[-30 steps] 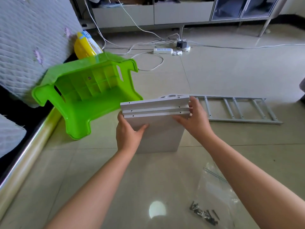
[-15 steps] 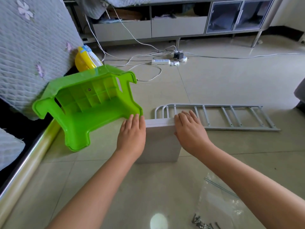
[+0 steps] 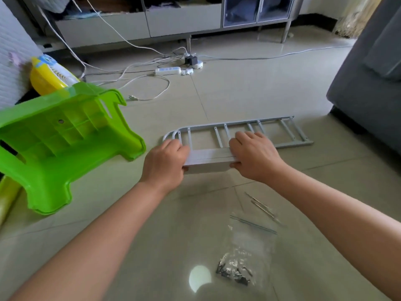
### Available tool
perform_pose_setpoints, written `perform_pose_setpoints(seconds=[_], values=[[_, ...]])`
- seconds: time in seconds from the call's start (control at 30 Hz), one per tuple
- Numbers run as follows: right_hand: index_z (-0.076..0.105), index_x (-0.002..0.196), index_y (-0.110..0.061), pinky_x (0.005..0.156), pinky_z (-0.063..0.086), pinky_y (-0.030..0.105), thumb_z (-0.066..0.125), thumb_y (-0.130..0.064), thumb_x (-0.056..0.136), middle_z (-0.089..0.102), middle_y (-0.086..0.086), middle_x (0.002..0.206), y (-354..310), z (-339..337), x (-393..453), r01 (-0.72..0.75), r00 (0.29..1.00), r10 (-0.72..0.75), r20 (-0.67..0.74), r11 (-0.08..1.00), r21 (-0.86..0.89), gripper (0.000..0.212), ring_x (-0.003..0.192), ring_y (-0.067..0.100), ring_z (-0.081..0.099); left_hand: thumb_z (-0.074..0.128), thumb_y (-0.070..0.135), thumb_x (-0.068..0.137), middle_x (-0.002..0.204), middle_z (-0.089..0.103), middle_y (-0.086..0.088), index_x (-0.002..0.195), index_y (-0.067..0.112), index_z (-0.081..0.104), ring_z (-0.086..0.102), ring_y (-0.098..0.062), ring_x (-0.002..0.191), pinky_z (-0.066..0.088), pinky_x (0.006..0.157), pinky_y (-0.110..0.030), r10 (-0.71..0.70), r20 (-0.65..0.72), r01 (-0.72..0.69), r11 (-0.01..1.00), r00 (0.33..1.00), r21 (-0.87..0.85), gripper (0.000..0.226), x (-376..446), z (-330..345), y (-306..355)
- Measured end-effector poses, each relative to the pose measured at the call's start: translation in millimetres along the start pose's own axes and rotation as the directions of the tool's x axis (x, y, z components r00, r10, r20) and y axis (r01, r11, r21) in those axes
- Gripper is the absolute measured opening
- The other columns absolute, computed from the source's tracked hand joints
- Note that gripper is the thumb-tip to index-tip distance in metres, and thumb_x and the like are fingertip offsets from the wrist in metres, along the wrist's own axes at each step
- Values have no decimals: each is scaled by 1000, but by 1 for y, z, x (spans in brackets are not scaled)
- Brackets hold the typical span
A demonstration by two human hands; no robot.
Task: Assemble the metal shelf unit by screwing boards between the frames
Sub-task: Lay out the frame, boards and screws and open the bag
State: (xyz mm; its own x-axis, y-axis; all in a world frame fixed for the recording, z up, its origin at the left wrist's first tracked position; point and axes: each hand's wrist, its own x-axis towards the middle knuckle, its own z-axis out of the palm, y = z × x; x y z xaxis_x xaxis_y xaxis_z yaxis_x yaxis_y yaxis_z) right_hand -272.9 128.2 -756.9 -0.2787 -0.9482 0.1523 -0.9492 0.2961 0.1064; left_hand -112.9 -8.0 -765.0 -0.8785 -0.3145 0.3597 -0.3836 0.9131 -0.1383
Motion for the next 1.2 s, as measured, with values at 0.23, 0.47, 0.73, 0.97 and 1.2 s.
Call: perform_pose_setpoints(seconds=[0.23, 0.47, 0.73, 0.97, 1.2], values=[[54, 64, -6, 51, 44, 25, 88, -17, 35, 54, 9, 64, 135, 14, -102, -281, 945, 252, -208, 952, -123, 47, 54, 27, 56, 77, -3, 28, 59, 56, -8, 59, 9, 58, 57, -26, 52, 39, 45, -19, 223, -233, -263, 952, 946, -154, 38, 98, 34, 152], [35, 75, -13, 55, 31, 28, 70, -9, 45, 50, 9, 66, 216, 79, -217, -385, 903, 336, -266, 910, -156, 46, 58, 26, 44, 48, 12, 55, 63, 57, -2, 78, 17, 32, 55, -22, 56, 32, 50, -23, 334, -330, -416, 883, 883, -219, 28, 107, 97, 288], [31, 73, -14, 57, 17, 30, 51, -8, 48, 51, 6, 63, 216, 170, -283, -298, 955, 288, -74, 920, -255, 33, 53, 24, 48, 73, 4, 22, 65, 54, -3, 79, 12, 34, 49, -21, 56, 32, 47, -22, 581, -72, -582, 789, 811, -197, 70, 53, 171, 341], [36, 77, -10, 66, 48, 33, 65, -14, 61, 67, 19, 90, 201, 213, -294, -182, 983, 182, -18, 967, -179, 33, 75, 32, 64, 79, 4, 42, 100, 67, -21, 85, 9, 38, 65, -40, 92, 53, 69, -43, 557, 191, -526, 829, 808, -191, 60, 28, 197, 342], [50, 75, -8, 79, 42, 38, 54, -26, 72, 67, 14, 85, 184, 216, -305, -255, 955, 276, 110, 951, -175, 18, 76, 30, 66, 83, 11, 51, 105, 65, -24, 90, 2, 50, 64, -40, 98, 54, 54, -38, 548, 378, -415, 827, 746, -380, 52, 6, 191, 331]])
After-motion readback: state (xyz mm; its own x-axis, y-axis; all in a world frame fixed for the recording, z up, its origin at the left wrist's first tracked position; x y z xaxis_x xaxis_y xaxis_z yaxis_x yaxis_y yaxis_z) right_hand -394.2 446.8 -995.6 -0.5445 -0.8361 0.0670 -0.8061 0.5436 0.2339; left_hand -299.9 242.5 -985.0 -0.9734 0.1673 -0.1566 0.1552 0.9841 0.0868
